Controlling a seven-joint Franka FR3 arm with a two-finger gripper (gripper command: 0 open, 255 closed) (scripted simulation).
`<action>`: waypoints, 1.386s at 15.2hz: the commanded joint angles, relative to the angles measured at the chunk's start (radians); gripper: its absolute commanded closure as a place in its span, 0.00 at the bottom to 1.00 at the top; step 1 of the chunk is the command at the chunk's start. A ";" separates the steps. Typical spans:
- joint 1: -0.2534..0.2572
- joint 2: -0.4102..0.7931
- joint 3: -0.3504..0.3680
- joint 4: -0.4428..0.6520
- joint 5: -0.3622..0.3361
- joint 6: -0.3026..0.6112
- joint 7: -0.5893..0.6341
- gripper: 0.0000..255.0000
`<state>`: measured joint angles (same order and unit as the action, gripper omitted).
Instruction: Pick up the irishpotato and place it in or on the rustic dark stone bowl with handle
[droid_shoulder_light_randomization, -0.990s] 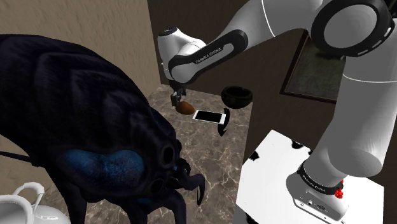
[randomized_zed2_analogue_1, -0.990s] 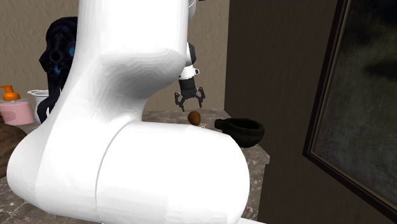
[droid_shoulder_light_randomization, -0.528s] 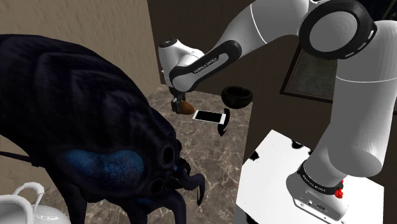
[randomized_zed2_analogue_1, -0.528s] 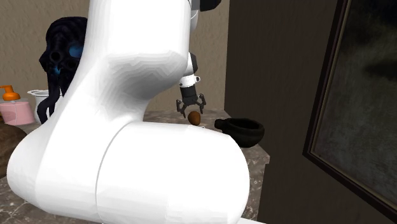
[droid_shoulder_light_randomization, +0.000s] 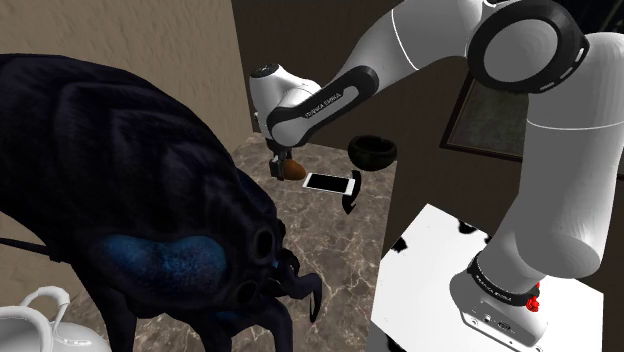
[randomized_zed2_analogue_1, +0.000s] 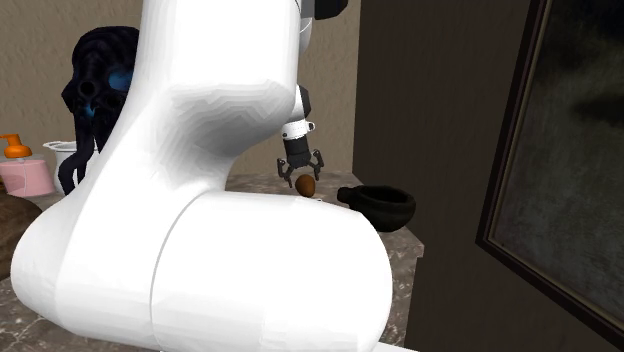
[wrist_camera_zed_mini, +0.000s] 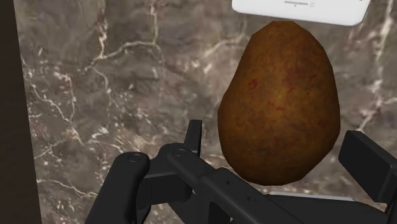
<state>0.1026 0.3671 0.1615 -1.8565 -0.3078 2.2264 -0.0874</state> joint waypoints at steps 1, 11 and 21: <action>0.000 0.000 0.000 0.000 0.000 0.000 0.000 1.00; -0.001 -0.007 0.001 0.004 0.003 -0.010 -0.004 1.00; -0.004 -0.068 0.011 0.056 0.033 -0.119 -0.038 1.00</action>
<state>0.0975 0.3022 0.1718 -1.8096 -0.2776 2.1195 -0.1225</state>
